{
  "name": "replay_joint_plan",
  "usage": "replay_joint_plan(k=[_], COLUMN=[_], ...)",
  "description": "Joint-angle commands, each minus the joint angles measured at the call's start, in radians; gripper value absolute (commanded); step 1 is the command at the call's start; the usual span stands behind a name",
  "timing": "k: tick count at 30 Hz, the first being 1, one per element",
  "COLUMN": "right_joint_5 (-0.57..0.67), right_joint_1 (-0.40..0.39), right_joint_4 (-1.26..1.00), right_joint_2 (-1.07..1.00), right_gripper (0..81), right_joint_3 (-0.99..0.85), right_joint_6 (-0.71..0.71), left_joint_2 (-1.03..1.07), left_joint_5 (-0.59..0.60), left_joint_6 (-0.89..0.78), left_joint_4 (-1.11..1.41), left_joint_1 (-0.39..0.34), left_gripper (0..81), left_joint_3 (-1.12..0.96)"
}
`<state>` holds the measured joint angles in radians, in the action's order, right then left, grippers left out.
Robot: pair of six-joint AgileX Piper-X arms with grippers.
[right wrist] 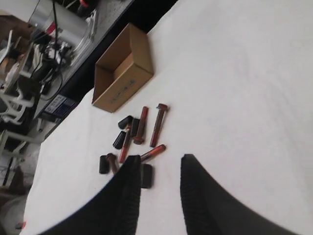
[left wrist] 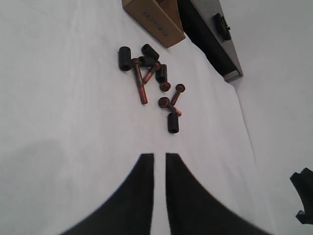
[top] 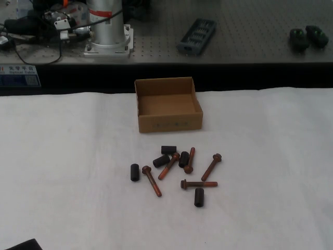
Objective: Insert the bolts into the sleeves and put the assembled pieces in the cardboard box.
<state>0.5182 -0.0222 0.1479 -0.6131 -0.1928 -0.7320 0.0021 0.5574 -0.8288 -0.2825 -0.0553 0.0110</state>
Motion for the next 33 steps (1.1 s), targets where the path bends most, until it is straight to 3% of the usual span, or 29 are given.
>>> replay_joint_plan(k=[1,8,13,18,23,33], right_joint_5=[0.050,0.037,-0.002,-0.124,-0.189,-0.300], right_joint_1=[-0.020,-0.220,-0.379,-0.507,-0.542,-0.538], right_joint_4=[-0.068,-0.155,-0.217,-0.214,-0.161,0.157], right_joint_2=[-0.076,-0.347,-0.485,-0.618,-0.784,-1.102], right_gripper=[23.1,23.1,23.1,23.1,23.1,23.1], right_joint_3=[-0.042,-0.171,-0.231,-0.310,-0.441,-0.747], right_joint_6=[-0.002,-0.002,-0.002,-0.003,-0.081,-0.076], left_joint_2=[-0.002,-0.002,-0.002,-0.002,-0.002,-0.002], left_joint_5=[0.004,0.004,0.004,0.004,0.004,0.004], left_joint_6=[0.006,0.006,0.006,0.006,0.006,0.006], left_joint_4=[0.016,0.019,0.019,0.019,0.019,0.019], left_joint_1=[0.002,0.002,0.002,0.002,0.002,0.002], left_gripper=[19.2,37.3,37.5,37.5,37.5,37.5], left_joint_3=[-0.011,-0.011,-0.011,-0.011,-0.011,-0.011])
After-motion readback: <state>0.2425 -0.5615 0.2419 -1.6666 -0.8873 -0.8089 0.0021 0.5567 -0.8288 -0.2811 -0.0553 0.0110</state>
